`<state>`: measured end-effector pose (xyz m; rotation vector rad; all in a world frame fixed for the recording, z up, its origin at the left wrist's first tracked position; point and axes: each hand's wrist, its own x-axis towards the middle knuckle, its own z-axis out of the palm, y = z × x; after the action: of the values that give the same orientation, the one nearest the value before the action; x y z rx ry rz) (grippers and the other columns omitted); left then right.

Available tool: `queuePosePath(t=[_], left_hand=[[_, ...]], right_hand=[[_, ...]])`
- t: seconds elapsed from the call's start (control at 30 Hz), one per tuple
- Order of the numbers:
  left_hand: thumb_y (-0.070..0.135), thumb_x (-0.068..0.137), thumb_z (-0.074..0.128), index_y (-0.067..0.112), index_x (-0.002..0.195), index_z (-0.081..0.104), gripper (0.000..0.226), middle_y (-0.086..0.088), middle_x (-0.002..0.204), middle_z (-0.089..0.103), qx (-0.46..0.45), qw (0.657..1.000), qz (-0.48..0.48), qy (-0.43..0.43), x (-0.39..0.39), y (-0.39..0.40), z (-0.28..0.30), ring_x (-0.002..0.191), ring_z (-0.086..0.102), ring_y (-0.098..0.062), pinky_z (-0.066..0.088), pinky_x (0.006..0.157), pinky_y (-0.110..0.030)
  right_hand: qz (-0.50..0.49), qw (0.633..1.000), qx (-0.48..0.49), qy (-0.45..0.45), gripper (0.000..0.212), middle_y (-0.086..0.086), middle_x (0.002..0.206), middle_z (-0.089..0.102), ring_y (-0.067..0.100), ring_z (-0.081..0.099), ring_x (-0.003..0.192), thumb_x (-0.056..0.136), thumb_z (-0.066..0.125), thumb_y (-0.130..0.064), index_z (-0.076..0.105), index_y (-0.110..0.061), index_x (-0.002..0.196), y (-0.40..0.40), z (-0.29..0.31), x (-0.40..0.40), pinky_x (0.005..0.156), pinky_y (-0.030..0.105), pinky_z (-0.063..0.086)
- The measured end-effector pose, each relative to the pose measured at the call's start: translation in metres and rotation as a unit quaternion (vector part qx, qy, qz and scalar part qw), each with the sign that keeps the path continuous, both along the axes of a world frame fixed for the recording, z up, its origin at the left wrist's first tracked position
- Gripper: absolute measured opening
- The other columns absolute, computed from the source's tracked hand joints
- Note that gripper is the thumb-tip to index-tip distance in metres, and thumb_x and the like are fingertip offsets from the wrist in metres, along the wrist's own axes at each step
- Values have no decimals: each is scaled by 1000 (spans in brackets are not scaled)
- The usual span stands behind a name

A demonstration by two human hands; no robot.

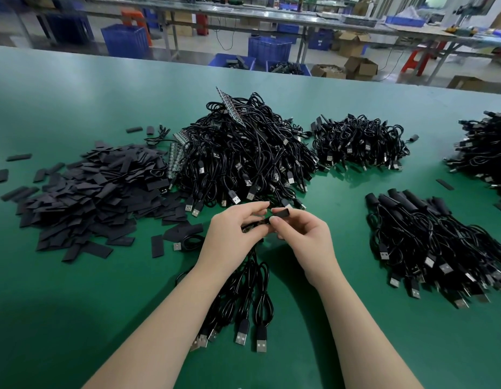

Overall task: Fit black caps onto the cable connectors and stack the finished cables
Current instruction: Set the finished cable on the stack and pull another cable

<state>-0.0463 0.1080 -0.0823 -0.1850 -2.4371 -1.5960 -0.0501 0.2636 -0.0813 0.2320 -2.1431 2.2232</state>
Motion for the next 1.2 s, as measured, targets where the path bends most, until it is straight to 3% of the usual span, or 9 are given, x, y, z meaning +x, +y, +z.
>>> queuePosePath(t=[0.17,0.43,0.73,1.07,1.2], left_hand=[[39,83,72,39,103,74,21,19,97,71,-94,995,41,9,2,-1,0,92,64,0,55,83,-34],[23,91,66,28,119,70,29,14,109,71,-129,990,-20,57,2,0,-2,104,60,2,50,90,-24],[26,86,73,28,109,75,23,14,100,73,-77,995,37,55,3,1,-1,95,63,4,50,83,-14],[22,85,73,29,106,76,22,22,90,69,-71,995,29,70,3,2,-1,95,61,6,46,78,-5],[19,85,73,28,105,76,22,16,96,73,-61,995,32,75,3,2,-1,95,63,6,47,81,-7]], right_hand=[[-9,1000,-10,-20,22,-3,80,75,4,67,73,87,75,-13,78,-35,87,-1,-2,-1,69,16,52],[-41,996,-61,-52,14,0,82,76,9,70,76,87,75,-11,80,-24,87,3,-1,-3,67,16,52],[-52,993,-87,-65,12,0,81,76,10,70,75,87,76,-13,81,-24,88,0,-3,-3,68,16,52],[-59,989,-107,-79,14,-1,88,77,12,72,82,87,76,-14,81,-27,86,-4,-3,-1,70,17,54],[-55,989,-112,-82,14,1,85,77,11,73,81,87,75,-13,81,-26,85,-9,-5,1,70,16,54]])
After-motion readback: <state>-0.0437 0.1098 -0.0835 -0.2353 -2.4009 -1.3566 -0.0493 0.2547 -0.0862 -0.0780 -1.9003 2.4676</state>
